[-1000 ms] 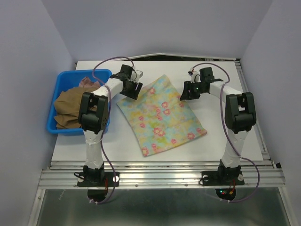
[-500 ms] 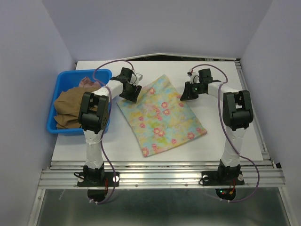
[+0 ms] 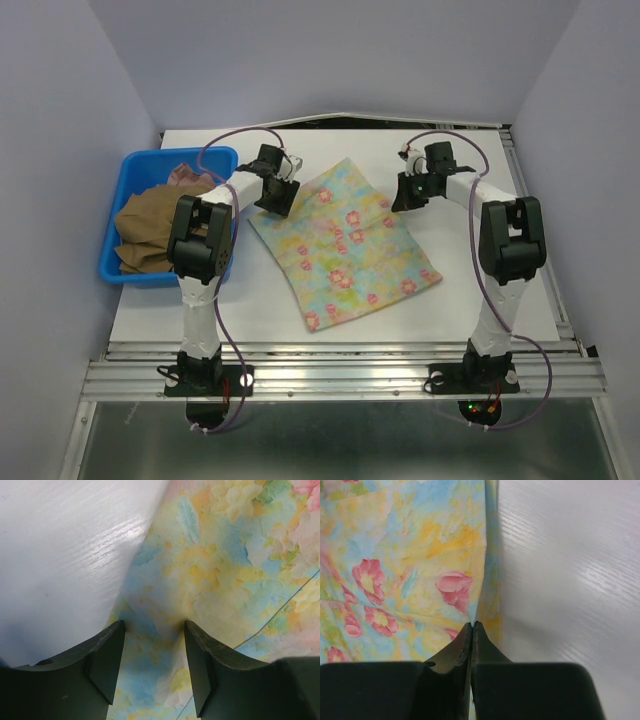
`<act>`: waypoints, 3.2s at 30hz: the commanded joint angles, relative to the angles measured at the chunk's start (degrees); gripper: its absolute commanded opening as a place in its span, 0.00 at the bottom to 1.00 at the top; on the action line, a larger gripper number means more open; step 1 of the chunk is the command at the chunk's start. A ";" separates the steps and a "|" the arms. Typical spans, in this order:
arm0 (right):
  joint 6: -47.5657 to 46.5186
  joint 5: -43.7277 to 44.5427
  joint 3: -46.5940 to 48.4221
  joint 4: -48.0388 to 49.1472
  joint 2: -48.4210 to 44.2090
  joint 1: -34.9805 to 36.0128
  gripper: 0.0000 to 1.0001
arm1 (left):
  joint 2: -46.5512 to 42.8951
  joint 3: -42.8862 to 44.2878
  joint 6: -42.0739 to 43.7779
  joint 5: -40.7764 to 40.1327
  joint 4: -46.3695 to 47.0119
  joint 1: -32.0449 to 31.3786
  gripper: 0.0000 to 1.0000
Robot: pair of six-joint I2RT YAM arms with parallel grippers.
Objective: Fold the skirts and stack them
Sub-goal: Flatten the skirt out
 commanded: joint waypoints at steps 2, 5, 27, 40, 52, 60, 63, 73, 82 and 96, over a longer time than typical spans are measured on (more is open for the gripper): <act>-5.62 4.49 -0.80 -4.32 -0.59 -0.59 0.01 | 1.75 -0.92 -0.51 -2.07 -0.78 0.07 0.61; -6.58 5.53 0.26 -7.32 1.17 -0.59 0.01 | 2.01 -0.57 -0.51 -2.24 -1.13 0.07 0.61; -28.30 18.27 -18.61 -31.93 -24.39 -0.59 0.55 | -0.10 -2.24 -0.07 -2.42 -1.13 0.07 0.63; -23.81 17.68 -26.10 -29.56 -23.87 -0.59 0.49 | -0.80 -2.94 -0.07 -2.24 -0.52 -0.45 0.63; -27.32 15.56 -31.03 -28.76 -25.63 -1.64 0.01 | -0.53 -2.94 0.02 -2.16 -0.43 -0.45 0.63; -38.40 21.88 -38.58 -29.21 -32.04 -1.64 0.01 | 0.08 -3.47 0.11 -2.68 -0.43 -0.45 0.63; -40.51 24.17 -40.87 -27.97 -33.71 -1.64 0.06 | 0.34 -3.12 0.20 -2.68 -0.61 -0.45 0.63; -36.83 19.45 -21.23 -31.57 -33.38 -1.64 0.59 | -8.95 -2.15 4.41 3.99 -2.98 -0.63 0.75; -24.88 3.97 -5.29 -22.79 -18.88 -1.03 0.55 | -13.10 -4.87 7.05 2.15 -5.18 -0.72 0.75; -27.23 6.15 -22.54 -15.40 -13.49 4.69 0.44 | -13.81 -11.03 7.49 4.35 -5.35 -1.07 0.56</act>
